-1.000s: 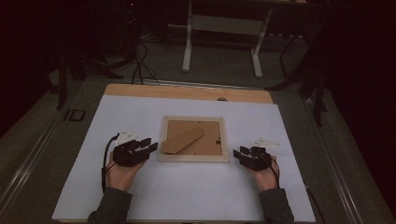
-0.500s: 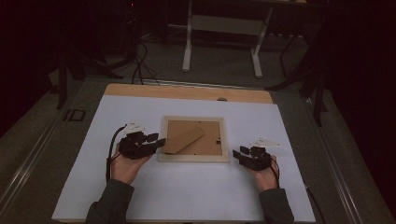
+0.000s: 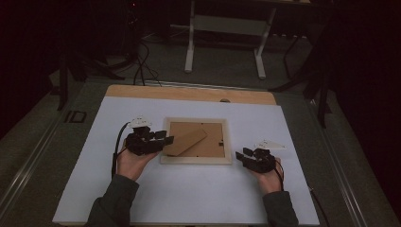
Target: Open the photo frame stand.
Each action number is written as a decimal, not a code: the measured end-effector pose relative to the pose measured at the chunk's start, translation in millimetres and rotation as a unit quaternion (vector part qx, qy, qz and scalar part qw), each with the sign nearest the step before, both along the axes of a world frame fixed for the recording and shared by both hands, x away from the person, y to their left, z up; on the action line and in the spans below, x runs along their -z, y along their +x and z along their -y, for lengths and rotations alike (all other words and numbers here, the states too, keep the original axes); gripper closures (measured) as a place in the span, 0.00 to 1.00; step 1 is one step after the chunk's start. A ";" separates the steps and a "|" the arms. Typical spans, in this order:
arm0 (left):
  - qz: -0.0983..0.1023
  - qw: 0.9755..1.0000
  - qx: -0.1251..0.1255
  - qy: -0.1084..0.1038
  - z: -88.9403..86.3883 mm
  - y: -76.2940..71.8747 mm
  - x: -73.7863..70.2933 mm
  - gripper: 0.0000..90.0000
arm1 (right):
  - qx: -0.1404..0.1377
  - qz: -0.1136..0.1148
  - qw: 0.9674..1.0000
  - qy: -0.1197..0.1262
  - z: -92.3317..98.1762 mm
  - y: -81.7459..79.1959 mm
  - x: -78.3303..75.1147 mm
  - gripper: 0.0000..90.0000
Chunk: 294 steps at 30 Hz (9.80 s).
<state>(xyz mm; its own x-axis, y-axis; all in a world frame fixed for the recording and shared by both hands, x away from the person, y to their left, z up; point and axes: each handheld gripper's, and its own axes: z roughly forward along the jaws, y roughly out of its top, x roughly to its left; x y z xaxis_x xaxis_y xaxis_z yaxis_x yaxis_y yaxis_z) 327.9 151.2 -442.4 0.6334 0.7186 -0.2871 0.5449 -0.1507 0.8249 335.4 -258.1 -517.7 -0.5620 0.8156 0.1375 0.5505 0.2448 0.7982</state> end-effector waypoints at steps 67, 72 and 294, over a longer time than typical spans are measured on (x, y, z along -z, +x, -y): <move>-0.096 0.995 0.020 0.026 28.6 80.4 41.9 0.46 | -0.010 -0.010 1.000 -0.006 -5.2 4.4 3.6 0.61; -0.114 0.993 0.025 0.026 30.4 83.3 46.9 0.43 | -0.010 -0.010 1.000 -0.005 -5.2 4.6 3.4 0.61; 0.046 0.979 0.073 0.184 66.6 56.8 33.3 0.56 | -0.018 0.026 0.991 0.129 -23.4 83.2 -61.1 0.69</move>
<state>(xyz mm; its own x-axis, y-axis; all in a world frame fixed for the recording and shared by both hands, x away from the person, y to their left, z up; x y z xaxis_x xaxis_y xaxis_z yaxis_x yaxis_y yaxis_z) 384.7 84.6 -475.7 0.7488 0.6617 0.0384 0.4201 -0.5186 0.7447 418.6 -234.7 -456.6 -0.6011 0.7367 0.3096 0.5021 0.0468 0.8635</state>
